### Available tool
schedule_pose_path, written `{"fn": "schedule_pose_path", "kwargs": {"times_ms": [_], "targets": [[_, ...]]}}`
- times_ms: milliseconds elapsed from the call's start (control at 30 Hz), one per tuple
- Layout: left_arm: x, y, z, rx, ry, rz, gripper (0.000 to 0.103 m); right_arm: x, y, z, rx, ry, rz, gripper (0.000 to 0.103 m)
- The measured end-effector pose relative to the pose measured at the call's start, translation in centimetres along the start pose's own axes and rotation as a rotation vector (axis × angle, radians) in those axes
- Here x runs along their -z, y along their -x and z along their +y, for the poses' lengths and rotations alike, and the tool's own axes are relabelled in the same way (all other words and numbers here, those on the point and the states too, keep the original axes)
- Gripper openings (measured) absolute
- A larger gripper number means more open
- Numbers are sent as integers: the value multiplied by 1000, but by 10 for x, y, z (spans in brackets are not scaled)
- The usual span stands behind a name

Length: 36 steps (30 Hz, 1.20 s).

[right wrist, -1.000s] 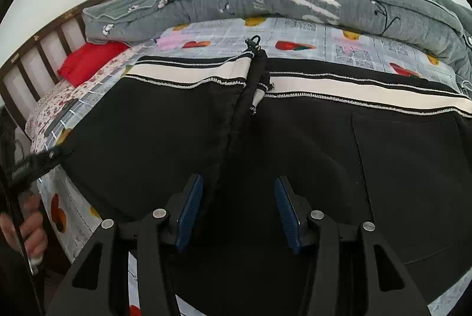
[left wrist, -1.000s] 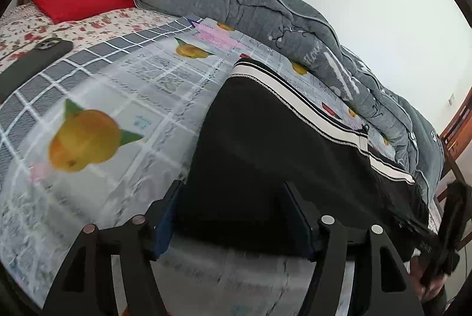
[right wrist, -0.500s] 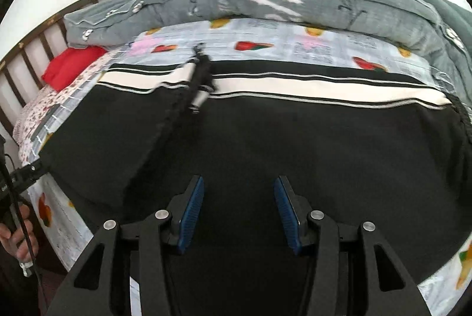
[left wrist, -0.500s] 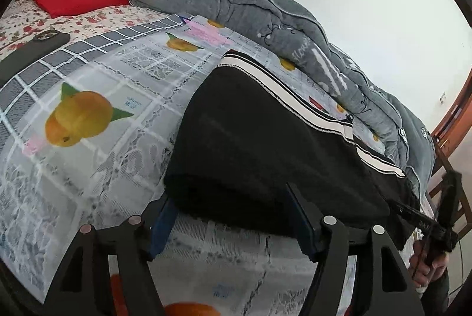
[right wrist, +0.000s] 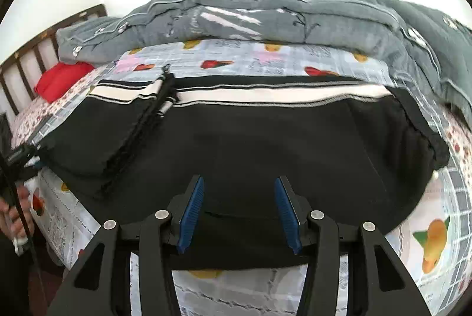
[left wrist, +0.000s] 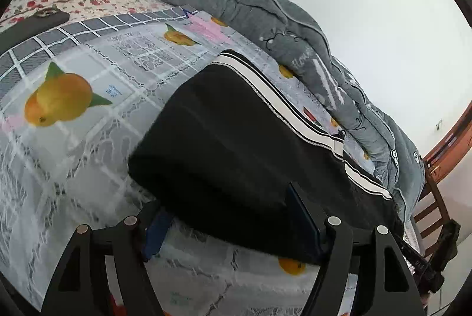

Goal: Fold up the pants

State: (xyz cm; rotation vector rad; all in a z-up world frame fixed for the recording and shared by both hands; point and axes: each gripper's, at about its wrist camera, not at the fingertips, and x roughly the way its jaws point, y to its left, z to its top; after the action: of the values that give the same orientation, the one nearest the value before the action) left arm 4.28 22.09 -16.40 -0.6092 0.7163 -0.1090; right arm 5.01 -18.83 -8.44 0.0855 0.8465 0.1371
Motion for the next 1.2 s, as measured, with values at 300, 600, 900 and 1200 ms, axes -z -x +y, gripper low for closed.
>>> {"fn": "schedule_pose_path", "kwargs": {"times_ms": [300,600,900,1200], "targets": [[-22,-14,-4,-180,128,-13,20,15,25,-47,36,-55,21,49],[-23,1,-135,-240,-173,-153,12,41,58,-109,102,-59,-11,49],[23,-33,-265,-134,-355,-102,12,60,79,-167,132,-87,-58,49],[112,-102,-330,23,-396,152,12,69,88,-199,117,-116,-65,49]]}}
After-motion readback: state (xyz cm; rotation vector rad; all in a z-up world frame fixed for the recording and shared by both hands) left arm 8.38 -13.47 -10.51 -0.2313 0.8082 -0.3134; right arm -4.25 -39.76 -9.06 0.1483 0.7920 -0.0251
